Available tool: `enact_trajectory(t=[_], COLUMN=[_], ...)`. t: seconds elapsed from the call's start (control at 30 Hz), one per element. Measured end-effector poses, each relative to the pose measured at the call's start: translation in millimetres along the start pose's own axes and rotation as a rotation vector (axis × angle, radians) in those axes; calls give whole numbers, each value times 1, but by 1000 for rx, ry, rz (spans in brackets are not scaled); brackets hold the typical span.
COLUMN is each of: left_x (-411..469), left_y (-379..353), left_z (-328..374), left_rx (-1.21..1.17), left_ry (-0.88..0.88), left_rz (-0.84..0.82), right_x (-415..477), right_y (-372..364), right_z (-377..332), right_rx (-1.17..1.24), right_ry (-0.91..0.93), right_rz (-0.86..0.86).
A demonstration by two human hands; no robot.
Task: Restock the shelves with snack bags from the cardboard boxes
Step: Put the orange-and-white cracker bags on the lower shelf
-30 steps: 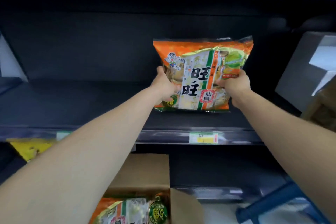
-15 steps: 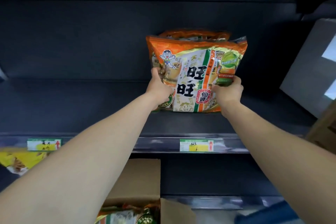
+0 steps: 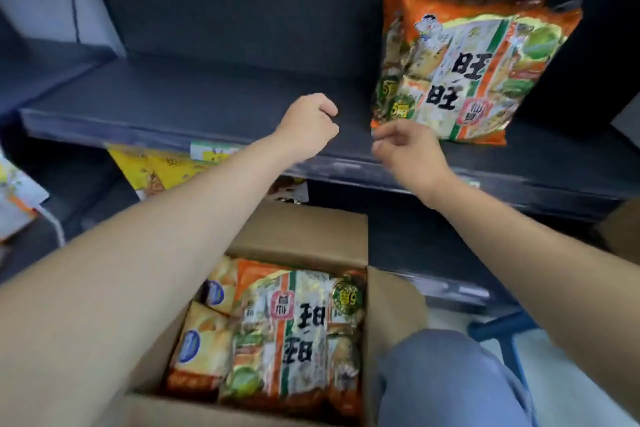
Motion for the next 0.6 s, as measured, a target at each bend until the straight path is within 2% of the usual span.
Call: enact_trajectory(t=[0.13,0.3,0.37,0.47,0.53,0.6], left_x=[-61,-122,-134,-133,-125,-117], left_y=[14,7,-8,-32,-42,-50], left_z=[-89,-181,-198,-210,-210,-209], left_rx=[-2,64,66,126,142,166], left_ry=[195,511,588,587,534,568], left_rz=[-65,-276,-343,-372,-373,-347], right_x=[-20,-37,-43,-60,-71,-82], right_y=[-92,-163,-171,-173,-175,-178], right_z=[10,48,63,82,99,110], right_rx=[-122,-527,-554,-433,-342,-274], right_ry=[-143,-369,-496,-728,-830,-872], right_rz=[-469,-717,-744,-693,-669,-661])
Point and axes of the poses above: each hand's wrist, its own x-axis towards the middle knuckle, its own y-axis out of the back of the hand, z = x × y, the point moved 1 cm from there along x, towards the middle knuckle, and after that the axes turned 15 degrees about -z, right-handed, at the moved point
